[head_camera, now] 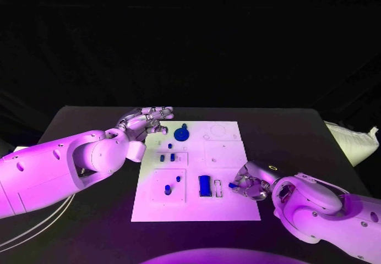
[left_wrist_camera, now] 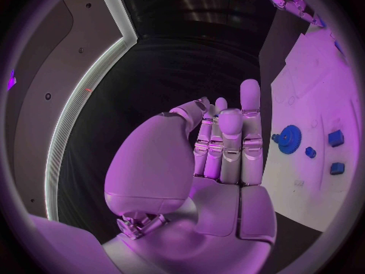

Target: Assemble the parts on the task board

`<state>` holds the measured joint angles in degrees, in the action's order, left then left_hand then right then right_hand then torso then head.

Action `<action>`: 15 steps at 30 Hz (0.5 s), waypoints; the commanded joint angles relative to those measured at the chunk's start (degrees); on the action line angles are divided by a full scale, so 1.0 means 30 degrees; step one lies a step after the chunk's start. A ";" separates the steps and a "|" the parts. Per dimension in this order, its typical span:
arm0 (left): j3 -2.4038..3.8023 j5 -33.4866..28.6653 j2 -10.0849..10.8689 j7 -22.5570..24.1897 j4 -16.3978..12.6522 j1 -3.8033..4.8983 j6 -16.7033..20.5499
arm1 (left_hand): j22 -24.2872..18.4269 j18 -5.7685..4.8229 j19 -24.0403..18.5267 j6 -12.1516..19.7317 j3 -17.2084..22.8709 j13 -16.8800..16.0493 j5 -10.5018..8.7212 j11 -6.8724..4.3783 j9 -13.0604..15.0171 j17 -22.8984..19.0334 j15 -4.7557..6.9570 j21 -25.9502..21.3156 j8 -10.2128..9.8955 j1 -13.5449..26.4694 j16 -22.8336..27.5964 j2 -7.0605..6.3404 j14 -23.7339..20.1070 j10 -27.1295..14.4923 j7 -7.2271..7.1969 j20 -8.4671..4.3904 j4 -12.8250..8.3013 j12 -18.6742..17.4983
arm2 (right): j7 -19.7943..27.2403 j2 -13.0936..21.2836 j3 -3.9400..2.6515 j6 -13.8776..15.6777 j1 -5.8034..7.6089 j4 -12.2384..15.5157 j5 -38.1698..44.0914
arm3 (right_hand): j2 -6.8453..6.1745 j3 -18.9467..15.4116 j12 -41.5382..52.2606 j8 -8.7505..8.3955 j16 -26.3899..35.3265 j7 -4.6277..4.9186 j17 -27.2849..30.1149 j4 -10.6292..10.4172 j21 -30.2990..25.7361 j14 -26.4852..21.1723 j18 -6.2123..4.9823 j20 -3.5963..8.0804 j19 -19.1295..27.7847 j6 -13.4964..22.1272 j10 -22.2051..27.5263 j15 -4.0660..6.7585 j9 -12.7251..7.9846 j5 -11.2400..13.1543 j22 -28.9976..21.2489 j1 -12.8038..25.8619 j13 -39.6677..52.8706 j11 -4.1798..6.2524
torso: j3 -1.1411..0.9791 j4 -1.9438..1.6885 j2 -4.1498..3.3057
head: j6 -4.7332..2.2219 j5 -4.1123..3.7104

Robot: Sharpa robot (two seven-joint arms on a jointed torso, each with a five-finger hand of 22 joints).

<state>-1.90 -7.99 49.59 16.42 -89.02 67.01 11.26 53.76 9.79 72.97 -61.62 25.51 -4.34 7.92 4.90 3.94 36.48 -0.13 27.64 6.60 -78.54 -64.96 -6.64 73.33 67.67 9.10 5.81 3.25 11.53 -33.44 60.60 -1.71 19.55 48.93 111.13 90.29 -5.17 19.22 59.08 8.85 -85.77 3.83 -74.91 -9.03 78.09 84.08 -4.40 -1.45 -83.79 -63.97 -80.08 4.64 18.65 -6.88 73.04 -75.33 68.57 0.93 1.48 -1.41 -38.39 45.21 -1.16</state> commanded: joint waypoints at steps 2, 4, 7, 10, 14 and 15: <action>0.0010 0.0080 -0.0021 0.0071 -0.0059 -0.0004 -0.0371 | -0.0023 0.0197 0.0106 0.0077 -0.0010 0.0003 -0.0015 0.0011 -0.0018 -0.0019 -0.0021 -0.0097 -0.0016 0.0062 0.0034 0.0090 -0.0143 -0.0114 0.0065 0.0013 -0.0053 0.0124 | -0.0174 -0.0060 -0.0024 0.1409 -0.0004 0.0265 -0.2238 | -0.0113 0.0024 0.0170 -0.0098 -0.0076 0.0068 -0.2900 -0.0166 0.0129 0.1548 0.0221 -0.0018 -0.0107 -0.0170 -0.0048 -0.0053 0.0035 -0.0105 0.0051 0.0395 0.0072 -0.0114 | 0.0019 -0.0026 -0.0017 | 0.0067 0.0009; 0.0010 0.0080 -0.0020 0.0068 -0.0069 -0.0005 -0.0371 | -0.0023 0.0197 0.0106 0.0077 -0.0010 0.0003 -0.0015 0.0011 -0.0018 -0.0019 -0.0021 -0.0097 -0.0016 0.0062 0.0034 0.0090 -0.0143 -0.0114 0.0065 0.0013 -0.0053 0.0124 | -0.0170 -0.0132 -0.0027 0.1587 -0.0002 0.0324 -0.2688 | -0.0208 -0.0002 0.0219 -0.0105 -0.0089 0.0055 -0.2919 -0.0219 0.0138 0.1552 0.0223 -0.0010 -0.0114 -0.0231 -0.0077 -0.0045 0.0062 -0.0216 0.0064 0.0525 0.0110 -0.0104 | 0.0017 -0.0033 -0.0022 | 0.0074 0.0006; 0.0011 0.0081 -0.0021 0.0066 -0.0093 -0.0005 -0.0375 | -0.0023 0.0197 0.0106 0.0077 -0.0010 0.0003 -0.0015 0.0011 -0.0018 -0.0019 -0.0021 -0.0097 -0.0016 0.0062 0.0034 0.0090 -0.0143 -0.0114 0.0065 0.0013 -0.0053 0.0124 | -0.0178 -0.0279 -0.0029 0.1774 0.0000 0.0334 -0.3241 | -0.0294 -0.0025 0.0243 -0.0117 -0.0091 0.0039 -0.2923 -0.0245 0.0151 0.1554 0.0226 -0.0001 -0.0123 -0.0278 -0.0094 -0.0034 0.0087 -0.0352 0.0082 0.0617 0.0133 -0.0092 | 0.0035 -0.0034 0.0002 | 0.0099 0.0015; 0.0011 0.0081 -0.0019 0.0060 -0.0120 -0.0005 -0.0387 | -0.0023 0.0197 0.0106 0.0077 -0.0010 0.0003 -0.0015 0.0011 -0.0018 -0.0019 -0.0021 -0.0097 -0.0016 0.0062 0.0034 0.0090 -0.0143 -0.0114 0.0065 0.0013 -0.0053 0.0124 | -0.0193 -0.0437 -0.0029 0.1861 0.0001 0.0311 -0.3607 | -0.0480 -0.0058 0.0278 -0.0137 -0.0104 0.0014 -0.2946 -0.0150 0.0161 0.1559 0.0228 0.0014 -0.0131 -0.0327 -0.0110 -0.0015 0.0123 -0.0538 0.0098 0.0601 0.0169 -0.0067 | 0.0027 -0.0026 0.0005 | 0.0121 0.0054; 0.0011 0.0081 -0.0007 0.0055 -0.0150 -0.0006 -0.0387 | -0.0023 0.0197 0.0106 0.0077 -0.0010 0.0003 -0.0015 0.0011 -0.0018 -0.0019 -0.0021 -0.0097 -0.0016 0.0062 0.0034 0.0090 -0.0143 -0.0114 0.0065 0.0013 -0.0053 0.0124 | -0.0227 -0.0647 -0.0027 0.2034 0.0002 0.0239 -0.4067 | -0.0543 -0.0116 0.0384 -0.0128 -0.0135 -0.0020 -0.2994 -0.0173 0.0202 0.1570 0.0241 0.0037 -0.0158 -0.0457 -0.0172 0.0007 0.0189 -0.0966 0.0157 0.0739 0.0252 -0.0043 | 0.0021 -0.0020 0.0001 | 0.0138 0.0096; 0.0011 0.0081 -0.0004 0.0053 -0.0155 -0.0006 -0.0388 | -0.0023 0.0197 0.0106 0.0077 -0.0010 0.0003 -0.0015 0.0011 -0.0018 -0.0019 -0.0021 -0.0097 -0.0016 0.0062 0.0034 0.0090 -0.0143 -0.0114 0.0065 0.0013 -0.0053 0.0124 | -0.0234 -0.0697 -0.0027 0.2051 0.0002 0.0216 -0.4135 | -0.0571 -0.0185 0.0401 -0.0126 -0.0145 -0.0034 -0.3010 -0.0212 0.0216 0.1573 0.0246 0.0046 -0.0169 -0.0502 -0.0191 0.0018 0.0221 -0.1297 0.0177 0.0852 0.0270 -0.0034 | 0.0017 -0.0011 0.0000 | 0.0133 0.0113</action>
<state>-1.90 -7.96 49.62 16.36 -89.30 66.98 11.20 53.77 9.79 72.98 -61.62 25.51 -4.34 7.92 4.90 3.95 36.49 -0.13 27.64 6.60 -78.54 -64.96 -6.64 73.33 67.67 9.10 5.81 3.25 11.53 -33.79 58.69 -1.79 24.33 48.98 111.83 80.46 -6.63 18.97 60.07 8.55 -86.00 3.76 -74.94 -9.59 78.48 84.00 -4.40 -1.45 -83.79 -65.16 -80.34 4.72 19.21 -10.11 73.52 -73.27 69.32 0.85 1.55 -1.49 -38.40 45.60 -0.92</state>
